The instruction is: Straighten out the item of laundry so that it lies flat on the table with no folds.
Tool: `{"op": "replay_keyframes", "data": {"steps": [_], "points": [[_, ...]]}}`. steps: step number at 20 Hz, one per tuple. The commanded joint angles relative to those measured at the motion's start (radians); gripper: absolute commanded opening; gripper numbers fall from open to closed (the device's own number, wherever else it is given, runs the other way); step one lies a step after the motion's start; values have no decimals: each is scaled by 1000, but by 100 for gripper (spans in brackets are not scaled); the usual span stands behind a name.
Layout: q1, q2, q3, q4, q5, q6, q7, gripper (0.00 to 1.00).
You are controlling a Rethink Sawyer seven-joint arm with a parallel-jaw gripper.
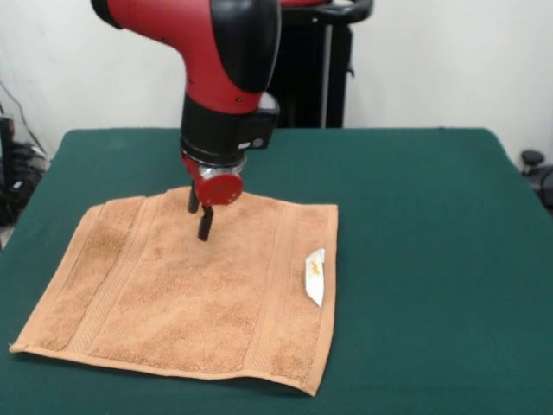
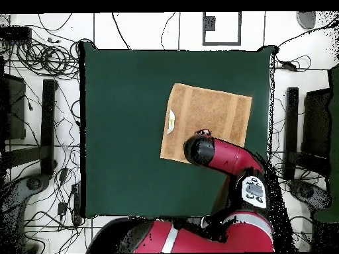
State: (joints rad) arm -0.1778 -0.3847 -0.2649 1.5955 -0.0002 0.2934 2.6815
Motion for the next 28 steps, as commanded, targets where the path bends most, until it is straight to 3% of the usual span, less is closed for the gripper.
{"op": "replay_keyframes", "data": {"steps": [1, 5, 6, 14, 23, 28], "points": [[-45, 89, 28, 87, 34, -121, 158, 100], [-16, 151, 27, 55, 79, -146, 192, 100], [30, 164, -13, 35, 102, -123, 217, 100], [-100, 165, 95, 41, 77, -154, 94, 100], [-98, 97, 123, 155, 80, -164, 134, 100], [-96, 94, 128, 168, 84, -169, 138, 100]]}}
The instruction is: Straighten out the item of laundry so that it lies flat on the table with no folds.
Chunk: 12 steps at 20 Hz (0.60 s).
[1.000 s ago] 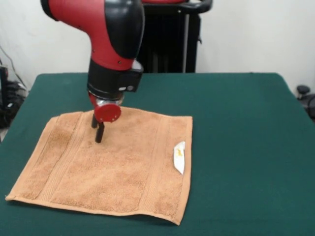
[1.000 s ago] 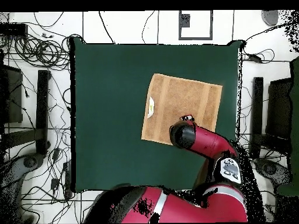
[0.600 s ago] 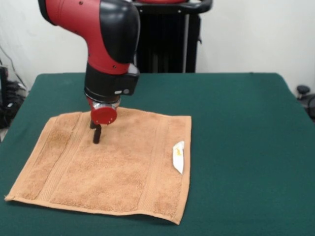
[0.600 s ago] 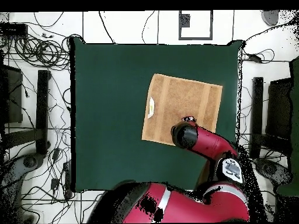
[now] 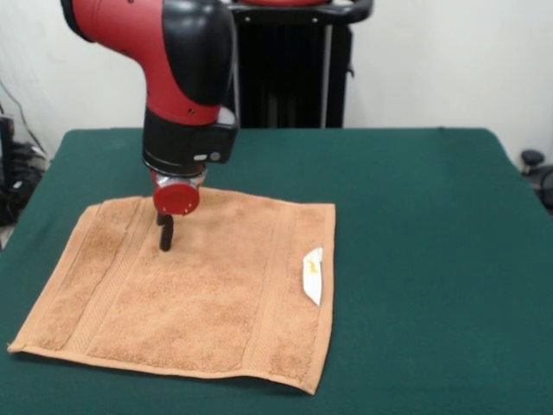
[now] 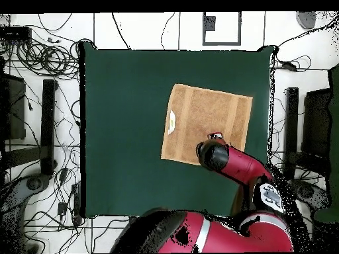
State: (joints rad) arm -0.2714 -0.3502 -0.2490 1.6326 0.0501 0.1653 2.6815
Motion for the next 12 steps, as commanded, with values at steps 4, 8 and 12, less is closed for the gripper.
{"op": "replay_keyframes", "data": {"steps": [4, 8, 12], "points": [[13, 43, 103, 148, 41, -31, 144, 100], [7, -21, 137, 248, 48, -43, 168, 100], [12, -40, 175, 316, 70, -82, 206, 100]]}}
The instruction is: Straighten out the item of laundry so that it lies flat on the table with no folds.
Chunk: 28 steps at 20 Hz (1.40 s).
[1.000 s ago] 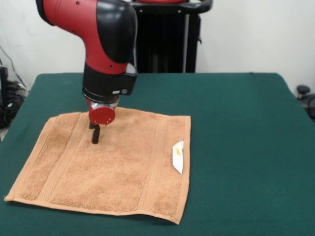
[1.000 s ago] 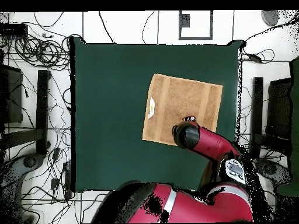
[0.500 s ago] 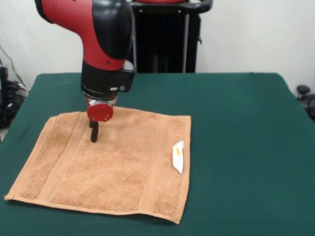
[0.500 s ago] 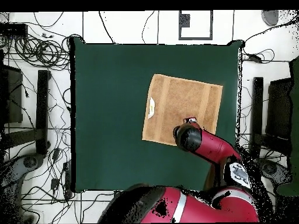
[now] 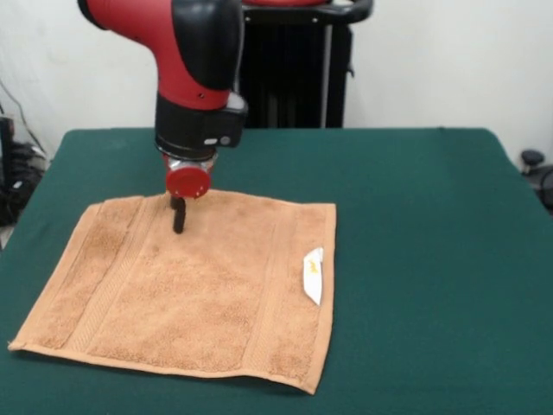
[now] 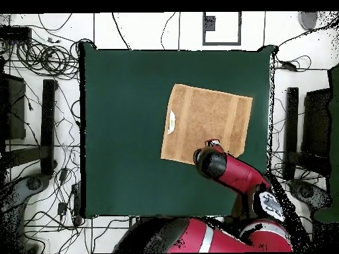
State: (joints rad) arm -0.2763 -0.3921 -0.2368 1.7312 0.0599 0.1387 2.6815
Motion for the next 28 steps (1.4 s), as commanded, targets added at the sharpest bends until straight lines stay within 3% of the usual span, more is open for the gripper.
{"op": "replay_keyframes", "data": {"steps": [1, 7, 12, 18, 23, 28], "points": [[31, 6, 162, 226, 73, -70, 224, 100], [84, 38, 184, 265, 156, -163, 294, 100], [112, 59, 177, 261, 211, -189, 273, 100], [199, 86, 77, 178, 295, -108, 212, 100], [314, 139, -20, 92, 426, -38, 228, 100], [322, 121, -2, 76, 468, -17, 189, 100]]}}
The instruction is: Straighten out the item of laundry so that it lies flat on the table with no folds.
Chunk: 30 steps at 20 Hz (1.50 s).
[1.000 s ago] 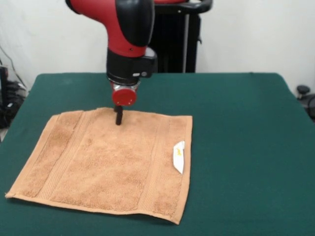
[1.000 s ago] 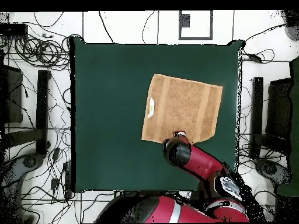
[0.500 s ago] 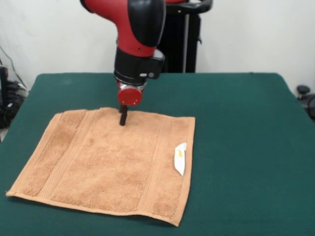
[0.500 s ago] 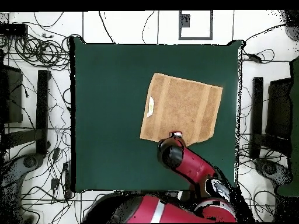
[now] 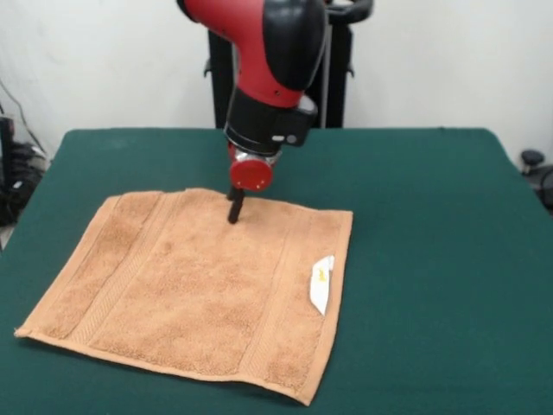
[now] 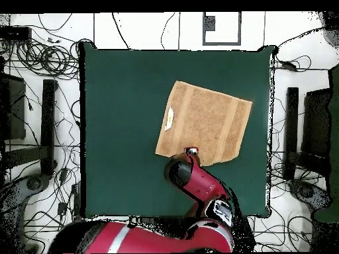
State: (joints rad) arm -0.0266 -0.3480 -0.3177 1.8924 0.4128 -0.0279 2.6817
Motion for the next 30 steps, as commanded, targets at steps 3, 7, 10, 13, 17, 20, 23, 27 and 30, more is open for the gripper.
{"op": "replay_keyframes", "data": {"steps": [3, 7, 10, 13, 17, 20, 23, 27, 30], "points": [[106, 66, 73, -103, 149, 188, 191, 100], [53, 61, 160, -104, 140, 127, 155, 100], [-11, 70, 240, -117, 108, 88, 119, 100], [-29, 84, 275, -140, 100, 68, 110, 100], [-7, 105, 271, -171, 122, 67, 123, 100], [5, 115, 271, -192, 136, 77, 130, 100], [44, 136, 257, -223, 185, 90, 168, 100], [135, 179, 194, -285, 286, 127, 230, 100], [180, 217, 158, -335, 351, 141, 252, 100]]}}
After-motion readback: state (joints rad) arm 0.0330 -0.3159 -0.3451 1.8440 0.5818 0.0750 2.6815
